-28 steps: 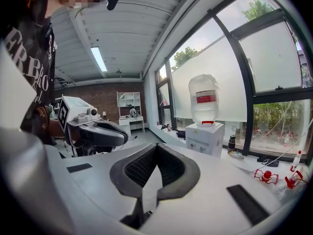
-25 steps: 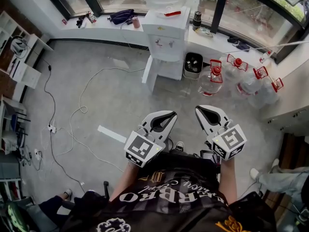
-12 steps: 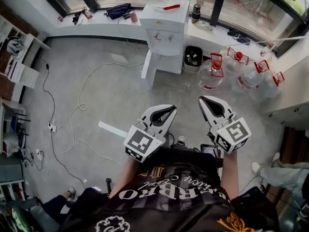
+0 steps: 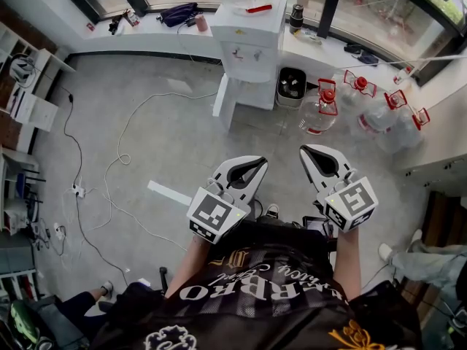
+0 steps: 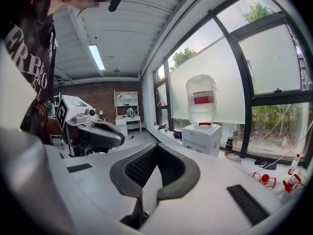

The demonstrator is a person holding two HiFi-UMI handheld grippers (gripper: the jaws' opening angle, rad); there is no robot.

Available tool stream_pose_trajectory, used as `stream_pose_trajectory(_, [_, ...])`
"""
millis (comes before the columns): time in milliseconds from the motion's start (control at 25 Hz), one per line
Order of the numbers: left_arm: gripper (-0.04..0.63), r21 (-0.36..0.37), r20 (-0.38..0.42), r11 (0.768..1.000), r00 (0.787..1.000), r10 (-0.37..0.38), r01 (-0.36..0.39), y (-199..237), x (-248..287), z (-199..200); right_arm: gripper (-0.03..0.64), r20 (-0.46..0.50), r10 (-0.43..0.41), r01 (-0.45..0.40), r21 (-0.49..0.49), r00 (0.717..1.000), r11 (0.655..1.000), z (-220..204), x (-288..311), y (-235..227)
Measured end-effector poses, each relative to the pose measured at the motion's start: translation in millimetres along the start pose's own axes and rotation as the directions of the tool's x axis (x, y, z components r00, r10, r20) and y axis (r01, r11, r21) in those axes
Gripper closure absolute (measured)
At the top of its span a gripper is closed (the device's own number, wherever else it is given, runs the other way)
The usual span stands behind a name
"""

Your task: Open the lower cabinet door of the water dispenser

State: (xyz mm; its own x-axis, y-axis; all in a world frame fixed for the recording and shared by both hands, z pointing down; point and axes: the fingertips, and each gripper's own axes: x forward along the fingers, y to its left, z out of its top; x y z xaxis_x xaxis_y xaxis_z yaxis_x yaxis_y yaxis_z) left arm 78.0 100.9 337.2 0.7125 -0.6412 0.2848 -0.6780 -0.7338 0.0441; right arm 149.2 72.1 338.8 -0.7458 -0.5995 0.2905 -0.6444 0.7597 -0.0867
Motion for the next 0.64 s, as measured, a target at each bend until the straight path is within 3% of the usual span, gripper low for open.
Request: stream_pose_trajectory(640, [0.578, -0.003, -0.009, 1.0, 1.0, 0.013, -0.014, -12, 1, -1, 0.606, -0.009, 0.05, -0.05, -0.003, 0.999, 0.999, -6, -5, 9])
